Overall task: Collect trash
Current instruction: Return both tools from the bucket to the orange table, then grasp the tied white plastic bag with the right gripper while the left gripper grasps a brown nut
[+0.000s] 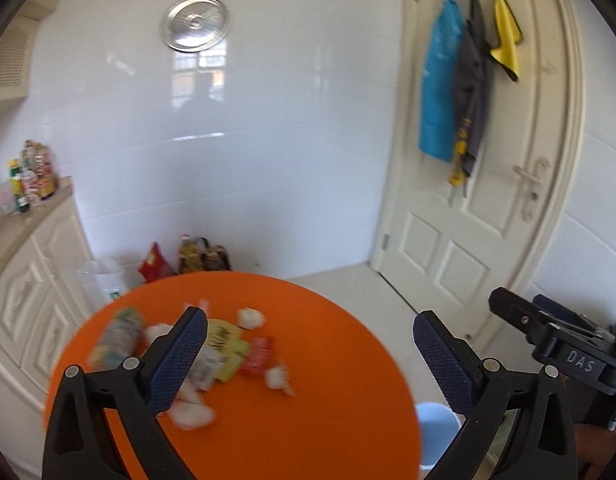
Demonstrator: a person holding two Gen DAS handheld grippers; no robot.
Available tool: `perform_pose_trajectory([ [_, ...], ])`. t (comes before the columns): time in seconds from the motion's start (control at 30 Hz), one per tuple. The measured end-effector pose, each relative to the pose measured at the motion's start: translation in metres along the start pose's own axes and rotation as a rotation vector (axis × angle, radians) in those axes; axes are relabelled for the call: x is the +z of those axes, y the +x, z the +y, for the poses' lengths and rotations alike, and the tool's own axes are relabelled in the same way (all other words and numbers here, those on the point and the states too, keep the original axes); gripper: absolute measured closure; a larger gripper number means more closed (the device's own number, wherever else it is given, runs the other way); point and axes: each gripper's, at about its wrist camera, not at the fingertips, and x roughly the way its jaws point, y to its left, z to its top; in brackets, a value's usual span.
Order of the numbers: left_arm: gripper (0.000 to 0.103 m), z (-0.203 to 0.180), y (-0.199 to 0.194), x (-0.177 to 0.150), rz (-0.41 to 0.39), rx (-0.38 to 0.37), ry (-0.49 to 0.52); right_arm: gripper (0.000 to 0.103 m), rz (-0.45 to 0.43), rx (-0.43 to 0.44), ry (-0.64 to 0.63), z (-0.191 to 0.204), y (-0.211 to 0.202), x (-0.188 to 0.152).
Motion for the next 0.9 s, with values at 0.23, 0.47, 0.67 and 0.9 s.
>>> perform_pose_trajectory([
  [0.23, 0.001, 0.046, -0.086, -0.03, -0.101, 0.157, -0.087, 0.0, -0.065, 0.105, -0.141, 0.092, -0.014, 0.007],
  [0.47, 0.001, 0.059, -0.142, -0.062, -0.154, 0.258, -0.153, 0.0, -0.109, 0.184, -0.238, 0.15, -0.032, 0.002],
  [0.67, 0.001, 0.054, -0.152, -0.081, -0.17, 0.32, -0.192, 0.0, -0.122, 0.215, -0.283, 0.18, -0.039, -0.002],
  [0.9, 0.001, 0.072, -0.127, -0.091, -0.107, 0.333, -0.24, 0.0, -0.043, 0.211, -0.303, 0.178, -0.014, -0.016],
])
